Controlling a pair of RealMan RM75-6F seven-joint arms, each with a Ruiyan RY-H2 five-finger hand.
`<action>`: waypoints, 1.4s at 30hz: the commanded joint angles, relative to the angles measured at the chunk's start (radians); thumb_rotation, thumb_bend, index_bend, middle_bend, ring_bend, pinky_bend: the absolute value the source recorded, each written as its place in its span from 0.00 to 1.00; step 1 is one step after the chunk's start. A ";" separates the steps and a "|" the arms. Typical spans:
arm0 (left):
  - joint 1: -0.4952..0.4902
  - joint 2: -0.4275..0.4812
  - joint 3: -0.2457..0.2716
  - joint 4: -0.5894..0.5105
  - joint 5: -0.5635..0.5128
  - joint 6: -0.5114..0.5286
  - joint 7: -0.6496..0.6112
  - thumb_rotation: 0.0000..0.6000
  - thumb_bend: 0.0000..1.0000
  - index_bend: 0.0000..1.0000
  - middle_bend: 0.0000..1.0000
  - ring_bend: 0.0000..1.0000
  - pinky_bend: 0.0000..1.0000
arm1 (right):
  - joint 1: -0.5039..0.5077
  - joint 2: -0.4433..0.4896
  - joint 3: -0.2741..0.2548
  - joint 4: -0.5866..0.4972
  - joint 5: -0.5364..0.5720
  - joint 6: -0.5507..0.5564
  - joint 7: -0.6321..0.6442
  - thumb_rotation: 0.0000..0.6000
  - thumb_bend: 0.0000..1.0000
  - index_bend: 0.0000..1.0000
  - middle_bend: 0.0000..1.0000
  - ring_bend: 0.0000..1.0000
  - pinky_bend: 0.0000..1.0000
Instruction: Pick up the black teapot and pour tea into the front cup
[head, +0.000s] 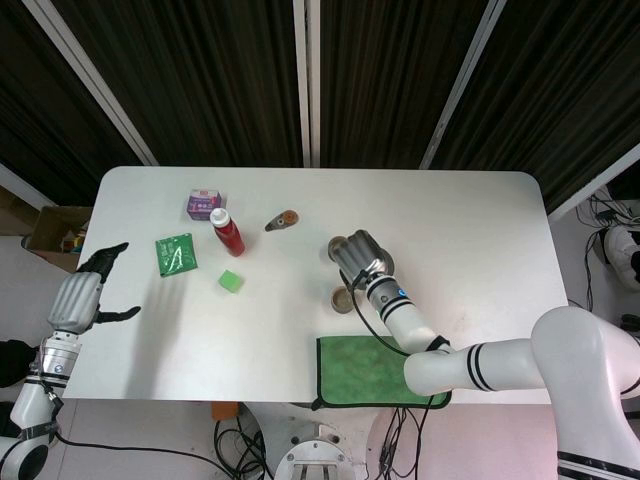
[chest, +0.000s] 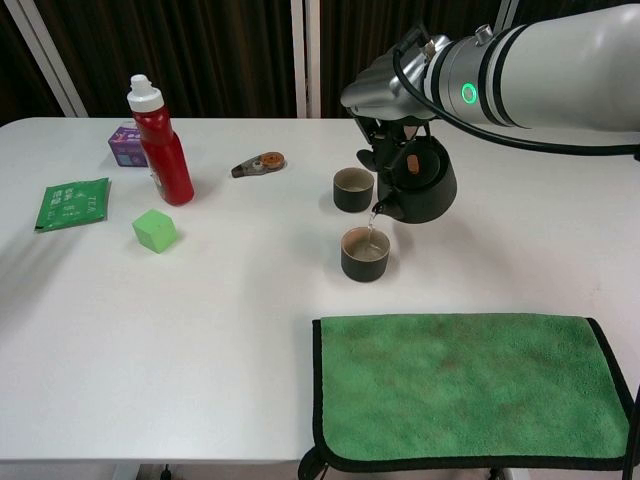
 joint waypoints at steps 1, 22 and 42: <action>0.000 0.000 0.000 0.000 0.000 0.000 0.000 1.00 0.03 0.10 0.13 0.13 0.26 | 0.000 -0.001 0.000 0.000 0.002 0.000 -0.001 0.86 0.68 1.00 1.00 1.00 0.81; 0.000 0.001 -0.001 0.000 0.000 -0.001 -0.001 1.00 0.03 0.10 0.13 0.13 0.26 | -0.021 0.010 0.015 -0.003 -0.019 -0.012 0.042 0.87 0.68 1.00 1.00 1.00 0.81; 0.002 -0.001 0.000 0.001 -0.001 -0.001 -0.002 1.00 0.03 0.10 0.13 0.13 0.26 | -0.140 0.070 0.060 -0.031 -0.219 -0.020 0.284 0.88 0.68 1.00 1.00 1.00 0.81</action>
